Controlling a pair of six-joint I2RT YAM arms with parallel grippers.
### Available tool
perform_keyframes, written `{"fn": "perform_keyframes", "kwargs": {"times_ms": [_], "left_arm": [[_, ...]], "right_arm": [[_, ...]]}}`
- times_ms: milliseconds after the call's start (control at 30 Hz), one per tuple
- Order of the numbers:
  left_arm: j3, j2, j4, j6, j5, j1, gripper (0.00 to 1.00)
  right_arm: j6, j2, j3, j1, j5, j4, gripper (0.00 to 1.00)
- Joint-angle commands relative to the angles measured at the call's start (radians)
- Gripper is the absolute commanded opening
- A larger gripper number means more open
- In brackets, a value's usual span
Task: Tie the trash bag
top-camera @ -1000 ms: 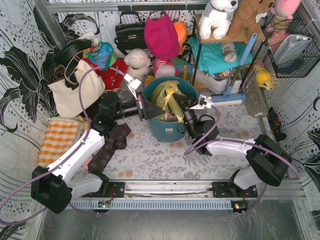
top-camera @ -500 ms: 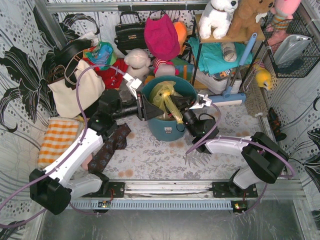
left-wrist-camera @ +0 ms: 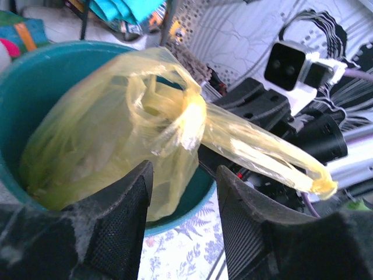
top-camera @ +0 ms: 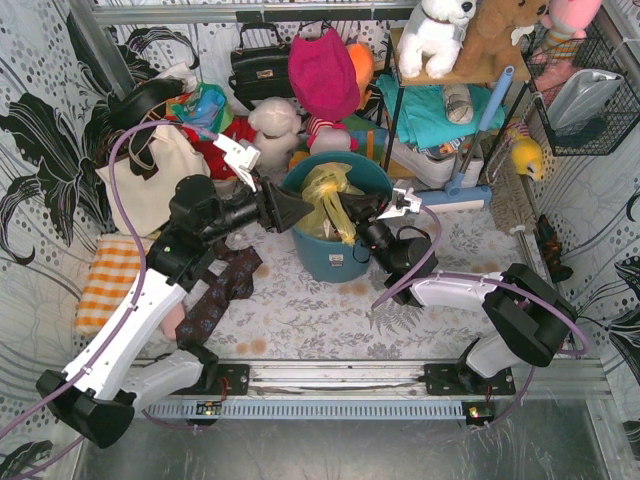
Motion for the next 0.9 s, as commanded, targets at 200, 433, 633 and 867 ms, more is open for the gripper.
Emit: {"fn": "perform_keyframes", "kwargs": {"times_ms": [200,433,633,867], "left_arm": [[0.18,0.08,-0.015,0.128,-0.265,-0.004,0.59],[0.34,0.243,-0.083,0.314,-0.093,0.012,0.6],[0.362,0.304,-0.097,0.405,0.002,0.064,0.6],[0.345,0.339,-0.097,0.522,0.113,0.072,0.68]], "right_arm": [[-0.002,-0.023,0.0,-0.008,-0.016,0.078,0.0],[-0.003,-0.028,0.005,-0.008,-0.02,0.071,0.0],[-0.008,-0.036,0.005,-0.008,-0.024,0.061,0.0],[-0.004,-0.045,-0.002,-0.008,-0.02,0.06,0.0]]}}
